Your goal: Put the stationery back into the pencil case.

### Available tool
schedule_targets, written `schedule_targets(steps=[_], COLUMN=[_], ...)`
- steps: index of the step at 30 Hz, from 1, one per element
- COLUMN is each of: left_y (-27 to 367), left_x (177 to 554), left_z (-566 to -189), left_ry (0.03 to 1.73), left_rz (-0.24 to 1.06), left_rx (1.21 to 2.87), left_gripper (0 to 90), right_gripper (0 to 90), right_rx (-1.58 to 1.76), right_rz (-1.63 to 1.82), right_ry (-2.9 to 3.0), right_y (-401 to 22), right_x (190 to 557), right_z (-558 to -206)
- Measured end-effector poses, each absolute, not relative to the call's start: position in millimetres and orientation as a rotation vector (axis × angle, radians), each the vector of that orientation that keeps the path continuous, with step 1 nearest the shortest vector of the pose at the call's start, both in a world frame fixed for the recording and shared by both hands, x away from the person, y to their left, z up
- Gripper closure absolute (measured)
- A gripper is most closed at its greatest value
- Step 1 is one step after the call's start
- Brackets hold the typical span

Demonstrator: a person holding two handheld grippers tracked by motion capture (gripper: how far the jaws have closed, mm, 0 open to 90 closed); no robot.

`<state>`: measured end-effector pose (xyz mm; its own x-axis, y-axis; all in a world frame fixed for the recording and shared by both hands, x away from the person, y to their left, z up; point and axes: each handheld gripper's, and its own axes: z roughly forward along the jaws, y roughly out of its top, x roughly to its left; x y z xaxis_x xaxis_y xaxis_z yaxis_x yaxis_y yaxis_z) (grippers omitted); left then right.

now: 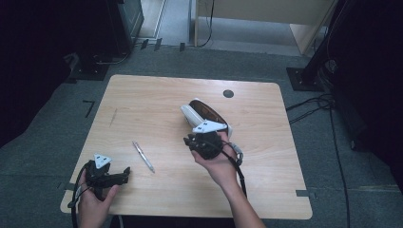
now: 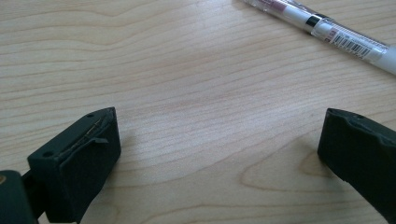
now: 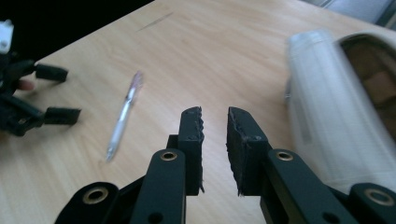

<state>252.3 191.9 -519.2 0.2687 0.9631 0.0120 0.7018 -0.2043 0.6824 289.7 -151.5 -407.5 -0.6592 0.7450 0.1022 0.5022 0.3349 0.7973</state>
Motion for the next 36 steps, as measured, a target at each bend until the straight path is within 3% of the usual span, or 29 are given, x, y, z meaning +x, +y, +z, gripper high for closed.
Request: schedule_targets(steps=[13,36], left_y=[192,192], left_x=[252,252], left_z=[-519,-519], left_ry=[1.498,1.498], left_rz=[0.603,0.603], left_rx=[1.980,1.980], left_gripper=[0.0,0.0], right_gripper=[74.5,72.2], right_rx=[1.138,1.137], right_rz=[1.304,1.206], right_ry=[2.400,2.456], right_y=[-96,-36], right_x=[268,274], right_z=[-463,-507])
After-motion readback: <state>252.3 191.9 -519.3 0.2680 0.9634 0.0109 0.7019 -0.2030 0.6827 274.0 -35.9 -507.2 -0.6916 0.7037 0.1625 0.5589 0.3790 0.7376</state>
